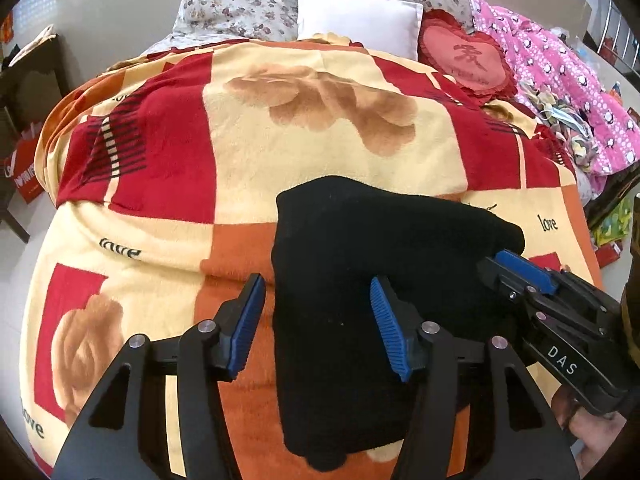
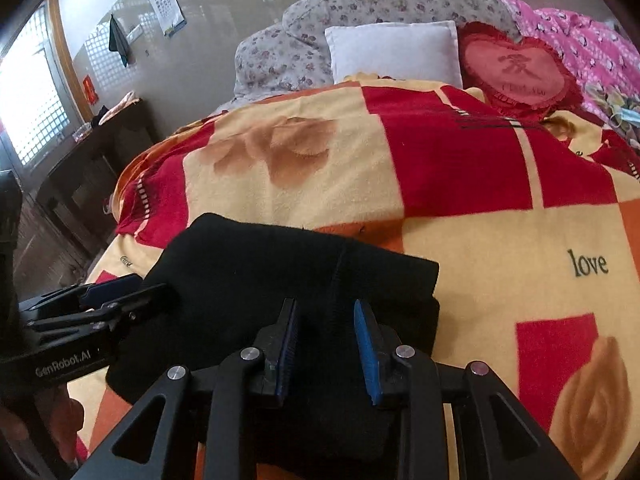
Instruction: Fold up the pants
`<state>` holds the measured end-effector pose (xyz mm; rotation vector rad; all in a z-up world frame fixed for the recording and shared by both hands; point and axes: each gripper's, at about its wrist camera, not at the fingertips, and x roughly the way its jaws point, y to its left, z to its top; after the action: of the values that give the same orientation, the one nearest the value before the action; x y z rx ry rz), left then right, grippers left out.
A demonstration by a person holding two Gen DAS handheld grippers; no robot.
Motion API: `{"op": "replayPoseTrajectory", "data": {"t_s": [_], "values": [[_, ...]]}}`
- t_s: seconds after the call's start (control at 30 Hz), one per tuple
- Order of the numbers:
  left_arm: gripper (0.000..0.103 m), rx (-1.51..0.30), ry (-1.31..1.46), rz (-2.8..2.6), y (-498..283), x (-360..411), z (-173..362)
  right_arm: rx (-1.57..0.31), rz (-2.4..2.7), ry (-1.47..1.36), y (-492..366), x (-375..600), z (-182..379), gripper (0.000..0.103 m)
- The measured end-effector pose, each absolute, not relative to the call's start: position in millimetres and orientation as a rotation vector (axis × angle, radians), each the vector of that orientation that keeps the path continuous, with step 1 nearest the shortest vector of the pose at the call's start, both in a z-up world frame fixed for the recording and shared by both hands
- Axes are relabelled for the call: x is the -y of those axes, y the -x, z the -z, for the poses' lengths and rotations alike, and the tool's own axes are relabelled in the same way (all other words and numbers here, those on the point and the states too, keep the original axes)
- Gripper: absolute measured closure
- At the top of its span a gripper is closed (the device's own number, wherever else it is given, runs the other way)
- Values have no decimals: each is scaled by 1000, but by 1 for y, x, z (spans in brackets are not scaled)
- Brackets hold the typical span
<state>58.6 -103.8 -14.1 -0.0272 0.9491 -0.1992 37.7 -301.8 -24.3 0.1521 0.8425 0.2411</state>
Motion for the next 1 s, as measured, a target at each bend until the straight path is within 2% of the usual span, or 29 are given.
{"op": "replayPoseTrajectory", "data": {"t_s": [0.4,0.73,0.8,0.87,1.0], "values": [[48,-937,17,181,-50,104,10,-840,-254,-113,3,302,-1,75],[48,-941,7,171,-43,102,9,-872,-252,-104,19,306,13,74],[48,-948,13,181,-40,97,8,-849,-244,-135,21,314,6,72],[48,-948,17,179,-37,92,9,-840,-221,-175,20,325,6,59],[48,-971,107,249,-35,73,11,-881,-230,-314,8,347,18,54]]}}
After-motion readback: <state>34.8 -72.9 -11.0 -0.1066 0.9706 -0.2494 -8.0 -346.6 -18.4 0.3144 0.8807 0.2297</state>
